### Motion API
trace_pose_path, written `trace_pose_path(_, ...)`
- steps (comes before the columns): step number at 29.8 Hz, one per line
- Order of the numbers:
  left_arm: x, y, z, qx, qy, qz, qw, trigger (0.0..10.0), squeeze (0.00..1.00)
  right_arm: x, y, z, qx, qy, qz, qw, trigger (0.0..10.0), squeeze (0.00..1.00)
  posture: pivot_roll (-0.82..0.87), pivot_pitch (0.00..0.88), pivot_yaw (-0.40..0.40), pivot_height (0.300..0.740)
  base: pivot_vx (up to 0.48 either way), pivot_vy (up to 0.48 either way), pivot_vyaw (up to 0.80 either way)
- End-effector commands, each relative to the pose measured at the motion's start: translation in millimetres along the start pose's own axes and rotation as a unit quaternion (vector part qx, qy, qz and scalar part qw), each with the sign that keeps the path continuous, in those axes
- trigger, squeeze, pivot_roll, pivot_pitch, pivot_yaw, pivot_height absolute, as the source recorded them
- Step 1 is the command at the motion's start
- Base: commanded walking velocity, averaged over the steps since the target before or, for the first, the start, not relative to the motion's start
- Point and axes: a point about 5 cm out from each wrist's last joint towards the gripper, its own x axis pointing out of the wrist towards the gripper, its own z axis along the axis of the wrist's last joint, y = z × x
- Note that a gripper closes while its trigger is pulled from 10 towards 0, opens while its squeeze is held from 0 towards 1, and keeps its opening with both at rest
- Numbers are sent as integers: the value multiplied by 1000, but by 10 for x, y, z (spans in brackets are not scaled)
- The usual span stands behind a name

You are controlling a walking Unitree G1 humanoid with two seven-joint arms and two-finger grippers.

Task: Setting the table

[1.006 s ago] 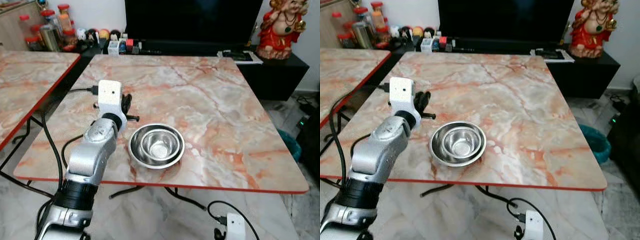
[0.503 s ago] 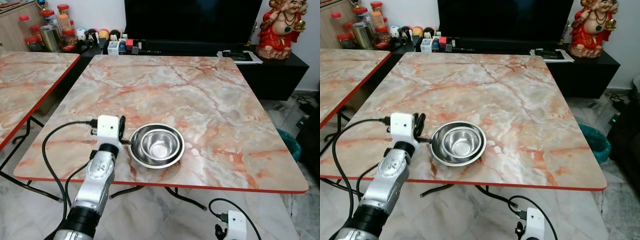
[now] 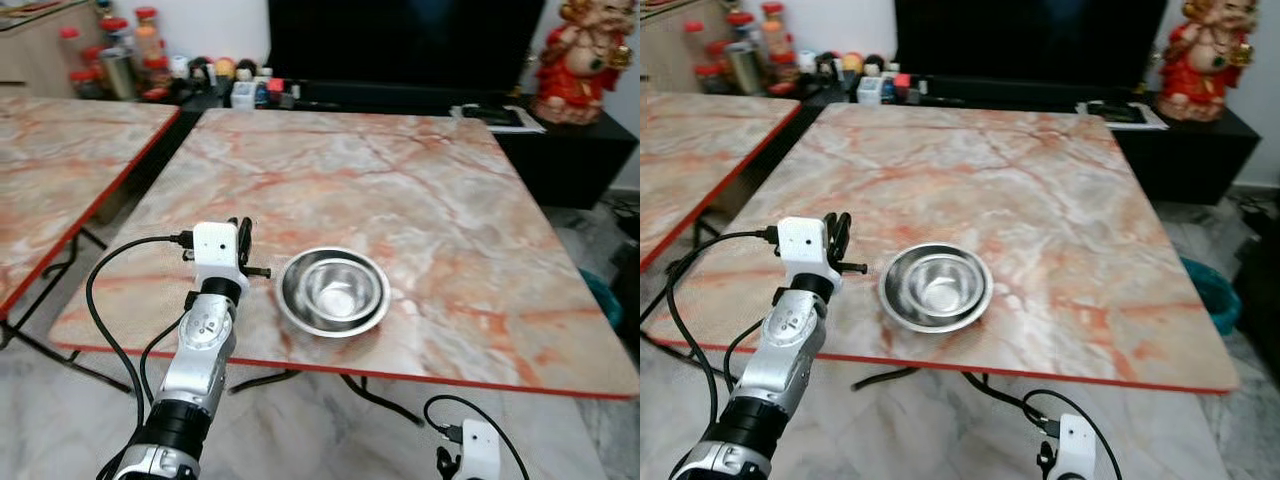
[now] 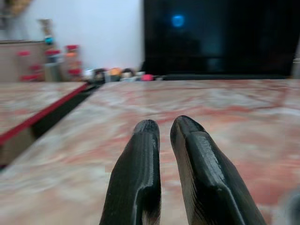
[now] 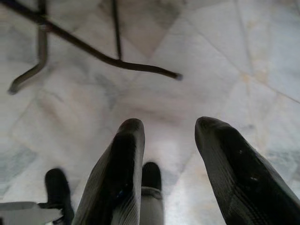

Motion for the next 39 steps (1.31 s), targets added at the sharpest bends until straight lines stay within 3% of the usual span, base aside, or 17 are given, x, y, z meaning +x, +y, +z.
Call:
trace_pose_path(1,34,17,42,-8,-11,3,1000,10000,0,1,9,8,6,-4,-1,1000,10000,0,38,0,-29,736,0,337,0)
trace_pose_path(39,116,-48,200,-12,-34,-17,999,10000,0,0,61,-3,3,-3,6,1000,10000,0,46,0,-7,736,0,375,0)
